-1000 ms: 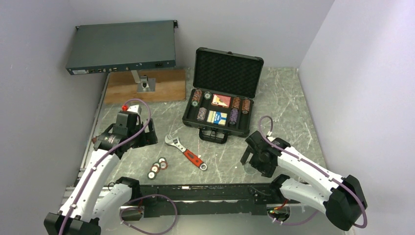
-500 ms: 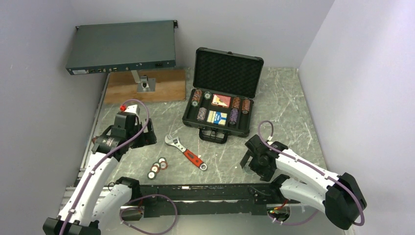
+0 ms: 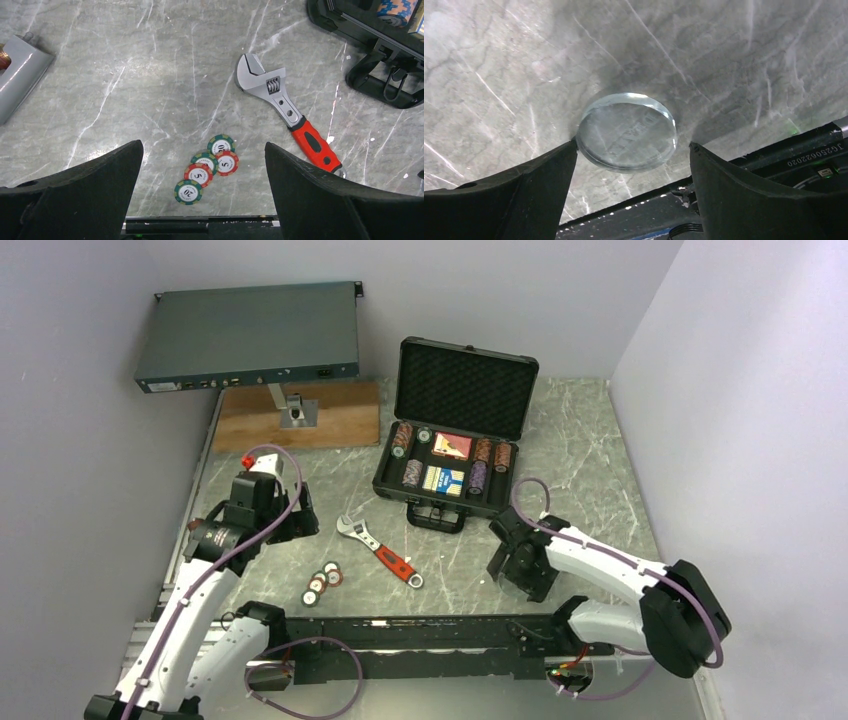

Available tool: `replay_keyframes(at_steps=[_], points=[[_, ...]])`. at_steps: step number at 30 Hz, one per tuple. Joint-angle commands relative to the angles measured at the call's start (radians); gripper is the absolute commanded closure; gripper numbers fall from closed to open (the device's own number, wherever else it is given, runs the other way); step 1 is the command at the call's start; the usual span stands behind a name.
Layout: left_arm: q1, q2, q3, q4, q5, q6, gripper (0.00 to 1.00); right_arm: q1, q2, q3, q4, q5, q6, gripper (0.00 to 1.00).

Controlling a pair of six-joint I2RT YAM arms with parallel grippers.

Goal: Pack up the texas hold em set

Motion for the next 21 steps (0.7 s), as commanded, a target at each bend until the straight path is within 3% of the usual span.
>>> replay_keyframes(at_steps=[1,7,9,21], points=[[-0.007,-0.019,0.027,0.004,-0.026,-0.016,0.01,0.003,0.056,0.029,0.047,0.046,-0.007,0.19],[-0.007,-0.018,0.029,0.002,-0.034,-0.017,0.01,0.003,0.088,0.068,0.056,0.049,-0.046,0.57],[-0.007,-0.018,0.029,0.003,-0.033,-0.016,0.01,0.002,0.089,0.104,0.031,0.069,-0.065,0.64],[-0.007,-0.014,0.029,0.005,-0.035,-0.013,0.01,0.002,0.102,0.293,-0.073,0.130,-0.157,0.78]])
